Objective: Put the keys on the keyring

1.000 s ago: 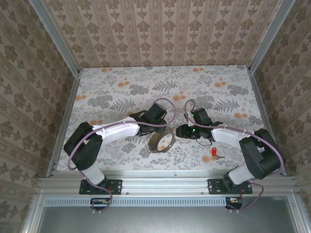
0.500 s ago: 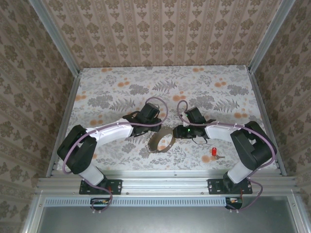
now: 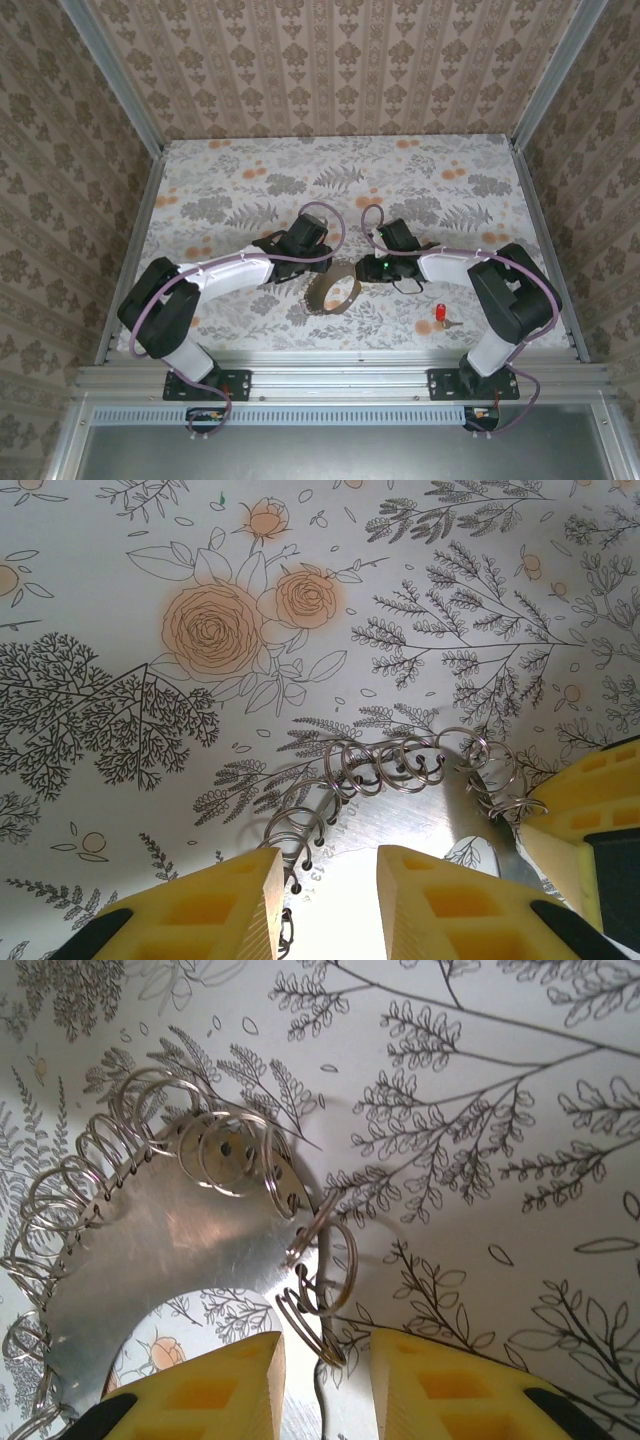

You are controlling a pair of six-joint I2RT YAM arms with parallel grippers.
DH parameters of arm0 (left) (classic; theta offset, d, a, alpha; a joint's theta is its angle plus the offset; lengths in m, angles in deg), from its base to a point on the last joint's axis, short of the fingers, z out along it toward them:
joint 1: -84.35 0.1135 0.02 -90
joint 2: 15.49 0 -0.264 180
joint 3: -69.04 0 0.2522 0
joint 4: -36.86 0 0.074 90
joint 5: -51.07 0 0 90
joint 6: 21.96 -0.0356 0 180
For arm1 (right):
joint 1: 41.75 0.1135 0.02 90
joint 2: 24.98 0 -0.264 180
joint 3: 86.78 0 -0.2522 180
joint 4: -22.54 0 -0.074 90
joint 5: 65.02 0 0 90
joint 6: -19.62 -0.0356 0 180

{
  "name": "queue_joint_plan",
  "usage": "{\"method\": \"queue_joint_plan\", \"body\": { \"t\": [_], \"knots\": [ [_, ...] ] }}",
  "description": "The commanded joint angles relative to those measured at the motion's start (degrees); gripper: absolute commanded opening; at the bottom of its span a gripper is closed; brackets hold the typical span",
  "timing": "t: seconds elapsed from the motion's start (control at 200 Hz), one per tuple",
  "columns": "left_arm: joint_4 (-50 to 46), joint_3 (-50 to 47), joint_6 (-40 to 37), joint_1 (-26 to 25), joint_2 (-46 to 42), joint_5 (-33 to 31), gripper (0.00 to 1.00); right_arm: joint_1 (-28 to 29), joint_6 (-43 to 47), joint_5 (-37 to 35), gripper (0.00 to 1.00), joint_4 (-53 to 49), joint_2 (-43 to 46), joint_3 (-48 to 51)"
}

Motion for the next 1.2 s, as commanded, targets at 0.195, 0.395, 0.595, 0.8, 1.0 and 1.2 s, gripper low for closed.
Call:
{"method": "queue_joint_plan", "body": {
  "t": [0.195,0.395,0.595,0.8,1.0,1.2],
  "knots": [
    [1.1,-0.6,0.8,0.3,-1.0,0.8,0.32,0.4,1.1,-0.5,0.25,1.2,-1.2,-1.5],
    [1.0,-0.6,0.8,0.3,-1.1,0.8,0.32,0.5,1.3,-0.4,0.22,1.0,-1.4,-1.4],
    [1.1,-0.6,1.0,0.3,-1.2,0.9,0.32,0.5,1.3,-0.4,0.13,1.0,-0.8,-0.6],
    [0.9,-0.3,1.3,0.4,-1.3,1.0,0.32,0.5,1.8,-0.5,0.0,0.4,0.6,-0.3],
    [-1.1,1.3,1.5,0.7,-3.5,1.1,0.33,0.5,3.9,0.1,0.0,-0.2,6.1,-0.2],
    [-3.4,2.7,2.0,2.4,-9.8,2.7,0.37,0.4,7.6,6.4,0.0,1.3,14.9,0.2]
  ]
}}
